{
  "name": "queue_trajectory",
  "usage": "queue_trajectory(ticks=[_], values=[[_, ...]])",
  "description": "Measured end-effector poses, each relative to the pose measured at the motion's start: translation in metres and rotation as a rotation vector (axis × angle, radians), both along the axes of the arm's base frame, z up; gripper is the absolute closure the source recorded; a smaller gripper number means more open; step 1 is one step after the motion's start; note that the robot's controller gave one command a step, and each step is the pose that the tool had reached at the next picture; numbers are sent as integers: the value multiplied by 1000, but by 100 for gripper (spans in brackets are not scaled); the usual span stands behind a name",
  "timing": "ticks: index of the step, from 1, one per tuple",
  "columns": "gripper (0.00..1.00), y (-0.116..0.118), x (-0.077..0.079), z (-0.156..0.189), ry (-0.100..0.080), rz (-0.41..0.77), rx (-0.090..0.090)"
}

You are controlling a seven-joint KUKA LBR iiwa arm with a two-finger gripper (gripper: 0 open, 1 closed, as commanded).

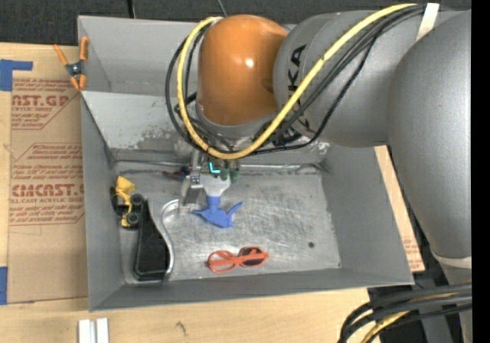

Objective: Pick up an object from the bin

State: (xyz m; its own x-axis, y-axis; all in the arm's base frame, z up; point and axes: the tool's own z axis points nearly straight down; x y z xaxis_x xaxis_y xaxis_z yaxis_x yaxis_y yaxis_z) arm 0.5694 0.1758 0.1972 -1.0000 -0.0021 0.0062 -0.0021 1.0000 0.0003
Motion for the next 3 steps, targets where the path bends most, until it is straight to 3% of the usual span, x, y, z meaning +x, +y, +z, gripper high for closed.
queue_trajectory(ticks=[1, 3], values=[[100, -1, 2, 4, -7, -2, 1], [100, -5, -4, -16, -8, -14, 1]])
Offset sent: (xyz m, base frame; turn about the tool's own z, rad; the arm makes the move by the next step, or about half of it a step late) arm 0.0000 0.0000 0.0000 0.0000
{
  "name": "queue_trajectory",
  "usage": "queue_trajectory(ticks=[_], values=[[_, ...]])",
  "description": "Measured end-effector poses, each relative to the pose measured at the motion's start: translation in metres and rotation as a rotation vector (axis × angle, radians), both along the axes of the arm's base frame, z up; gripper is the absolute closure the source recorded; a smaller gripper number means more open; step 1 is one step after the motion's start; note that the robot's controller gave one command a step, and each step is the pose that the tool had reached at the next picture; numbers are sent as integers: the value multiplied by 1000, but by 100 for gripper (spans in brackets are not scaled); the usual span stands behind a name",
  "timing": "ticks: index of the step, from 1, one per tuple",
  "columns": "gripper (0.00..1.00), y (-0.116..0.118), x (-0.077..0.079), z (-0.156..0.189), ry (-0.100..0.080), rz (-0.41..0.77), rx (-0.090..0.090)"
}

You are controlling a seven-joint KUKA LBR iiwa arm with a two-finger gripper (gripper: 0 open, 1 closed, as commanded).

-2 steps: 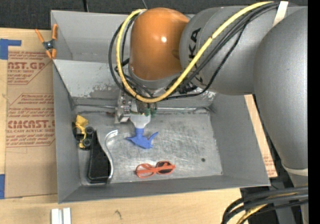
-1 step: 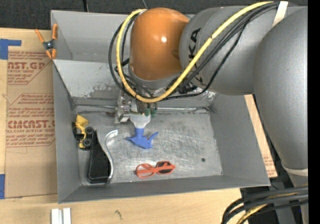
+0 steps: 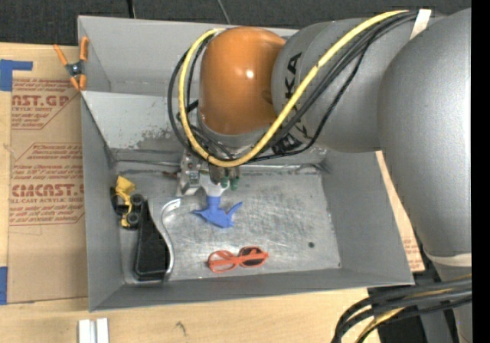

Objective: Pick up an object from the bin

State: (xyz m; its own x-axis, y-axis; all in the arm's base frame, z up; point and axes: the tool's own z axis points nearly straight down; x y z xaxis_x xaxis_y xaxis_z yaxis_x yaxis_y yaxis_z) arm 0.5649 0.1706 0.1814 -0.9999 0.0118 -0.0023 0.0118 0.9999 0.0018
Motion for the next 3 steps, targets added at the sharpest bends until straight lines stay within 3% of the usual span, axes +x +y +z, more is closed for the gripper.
queue_trajectory(ticks=[1, 2, 3], values=[[100, 12, 14, -26, -1, -76, 0], [100, 15, 3, 4, 12, -69, -5], [100, 31, 12, 27, -13, -34, 3]])
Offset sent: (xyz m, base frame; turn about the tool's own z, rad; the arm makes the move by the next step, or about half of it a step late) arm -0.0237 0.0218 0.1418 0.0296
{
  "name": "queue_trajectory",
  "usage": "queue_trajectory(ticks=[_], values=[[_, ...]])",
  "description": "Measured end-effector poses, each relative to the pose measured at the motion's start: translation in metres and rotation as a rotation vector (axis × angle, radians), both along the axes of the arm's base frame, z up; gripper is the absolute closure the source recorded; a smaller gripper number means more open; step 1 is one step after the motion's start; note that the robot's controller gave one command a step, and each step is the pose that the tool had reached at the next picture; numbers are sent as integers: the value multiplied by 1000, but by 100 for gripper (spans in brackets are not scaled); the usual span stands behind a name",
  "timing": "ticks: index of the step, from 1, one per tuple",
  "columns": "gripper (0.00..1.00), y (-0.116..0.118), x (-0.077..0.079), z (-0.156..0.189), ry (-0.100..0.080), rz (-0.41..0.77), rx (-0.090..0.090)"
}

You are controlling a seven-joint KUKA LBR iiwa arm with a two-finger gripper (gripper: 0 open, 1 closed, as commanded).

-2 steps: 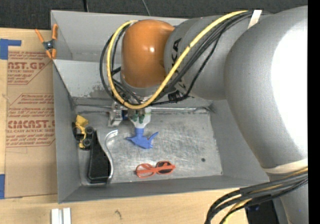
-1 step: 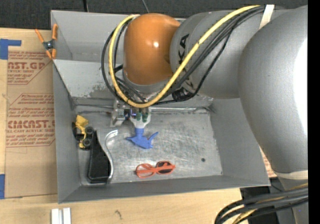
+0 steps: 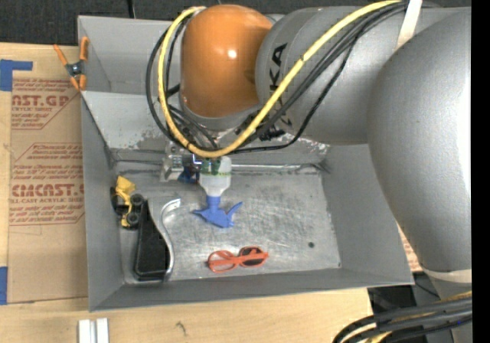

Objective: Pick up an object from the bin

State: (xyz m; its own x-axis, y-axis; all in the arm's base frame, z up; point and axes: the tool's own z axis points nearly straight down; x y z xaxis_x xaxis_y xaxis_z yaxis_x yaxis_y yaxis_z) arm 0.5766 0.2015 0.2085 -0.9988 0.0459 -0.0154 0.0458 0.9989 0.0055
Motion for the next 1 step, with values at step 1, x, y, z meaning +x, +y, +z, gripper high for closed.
queue_trajectory(ticks=[1], values=[[100, -1, -16, 8, 28, -5, -8]])
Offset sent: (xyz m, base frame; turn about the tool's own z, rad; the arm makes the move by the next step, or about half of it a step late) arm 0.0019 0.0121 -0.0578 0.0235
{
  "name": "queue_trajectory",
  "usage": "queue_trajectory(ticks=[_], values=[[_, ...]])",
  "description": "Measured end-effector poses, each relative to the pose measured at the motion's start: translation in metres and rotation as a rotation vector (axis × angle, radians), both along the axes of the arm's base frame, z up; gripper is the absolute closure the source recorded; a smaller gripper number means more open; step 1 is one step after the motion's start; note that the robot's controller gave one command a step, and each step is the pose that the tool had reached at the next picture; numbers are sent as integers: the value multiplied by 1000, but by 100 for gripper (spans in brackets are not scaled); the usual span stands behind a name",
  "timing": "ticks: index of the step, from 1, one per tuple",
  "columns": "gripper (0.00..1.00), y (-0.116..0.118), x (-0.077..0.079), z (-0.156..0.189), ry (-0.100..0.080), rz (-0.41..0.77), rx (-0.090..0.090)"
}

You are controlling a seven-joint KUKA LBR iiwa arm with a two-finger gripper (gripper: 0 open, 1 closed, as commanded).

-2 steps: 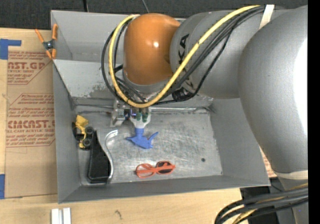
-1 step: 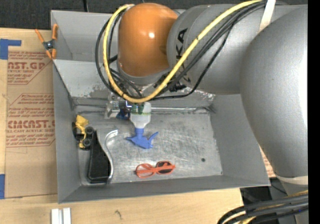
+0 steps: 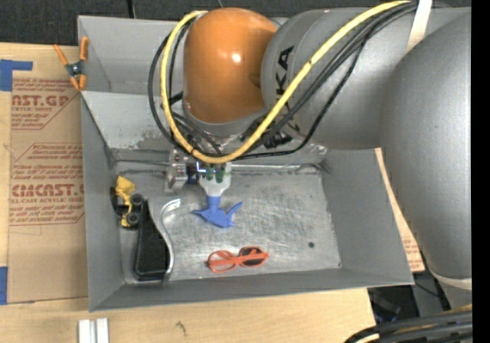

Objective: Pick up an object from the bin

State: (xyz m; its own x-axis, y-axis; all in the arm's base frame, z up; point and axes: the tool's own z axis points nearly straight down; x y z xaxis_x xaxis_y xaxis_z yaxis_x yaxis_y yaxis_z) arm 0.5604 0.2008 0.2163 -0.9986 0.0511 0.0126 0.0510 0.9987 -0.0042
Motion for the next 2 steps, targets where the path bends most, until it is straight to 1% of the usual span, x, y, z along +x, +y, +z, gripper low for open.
queue_trajectory(ticks=[1, 2], values=[[100, 8, 12, 5, -30, -8, 10], [100, -19, -21, -70, -16, 101, 6]])
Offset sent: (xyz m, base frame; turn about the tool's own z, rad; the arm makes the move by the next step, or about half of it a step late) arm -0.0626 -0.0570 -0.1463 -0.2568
